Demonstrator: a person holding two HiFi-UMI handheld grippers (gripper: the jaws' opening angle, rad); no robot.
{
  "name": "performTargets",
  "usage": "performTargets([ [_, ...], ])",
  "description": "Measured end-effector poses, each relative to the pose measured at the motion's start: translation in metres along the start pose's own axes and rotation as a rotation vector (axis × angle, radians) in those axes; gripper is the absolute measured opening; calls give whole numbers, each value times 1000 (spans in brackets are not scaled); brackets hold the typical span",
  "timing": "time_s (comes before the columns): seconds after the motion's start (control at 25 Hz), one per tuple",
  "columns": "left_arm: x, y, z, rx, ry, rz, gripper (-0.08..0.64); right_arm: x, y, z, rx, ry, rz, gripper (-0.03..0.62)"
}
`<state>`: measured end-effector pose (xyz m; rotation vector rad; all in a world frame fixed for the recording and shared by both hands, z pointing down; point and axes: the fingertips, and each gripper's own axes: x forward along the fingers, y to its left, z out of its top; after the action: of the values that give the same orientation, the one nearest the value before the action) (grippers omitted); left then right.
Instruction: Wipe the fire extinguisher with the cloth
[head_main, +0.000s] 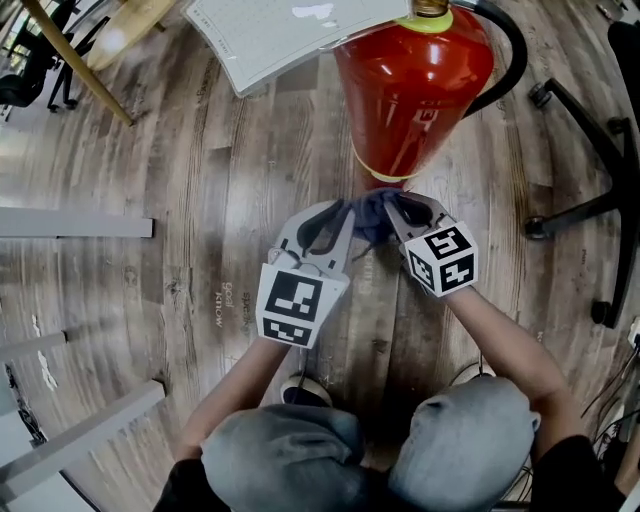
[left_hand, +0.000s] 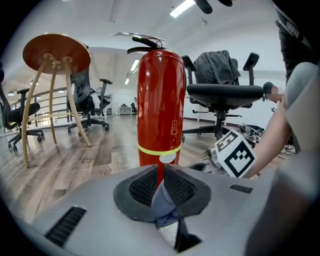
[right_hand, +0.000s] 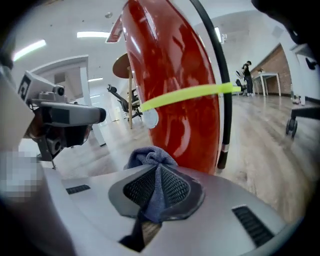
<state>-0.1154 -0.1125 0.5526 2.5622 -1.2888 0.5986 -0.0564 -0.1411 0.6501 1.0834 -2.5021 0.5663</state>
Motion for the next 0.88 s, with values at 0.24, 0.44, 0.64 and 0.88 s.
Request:
performTargets([
  [0.24,21,-13,12,8,-16,12,51,-45,-7,52,-213,-118,-14,40],
  [0.44,22,-15,25,17,-44,40,51,-83,7,118,-321,-281,9,40],
  [0.64,21,-16,29,25,-50,66,51,-127,27,194,-352,-438,9,40],
  [0.88,20,-12,42,29,-64,88,51,-164,42,266,-314,-547,49,40],
])
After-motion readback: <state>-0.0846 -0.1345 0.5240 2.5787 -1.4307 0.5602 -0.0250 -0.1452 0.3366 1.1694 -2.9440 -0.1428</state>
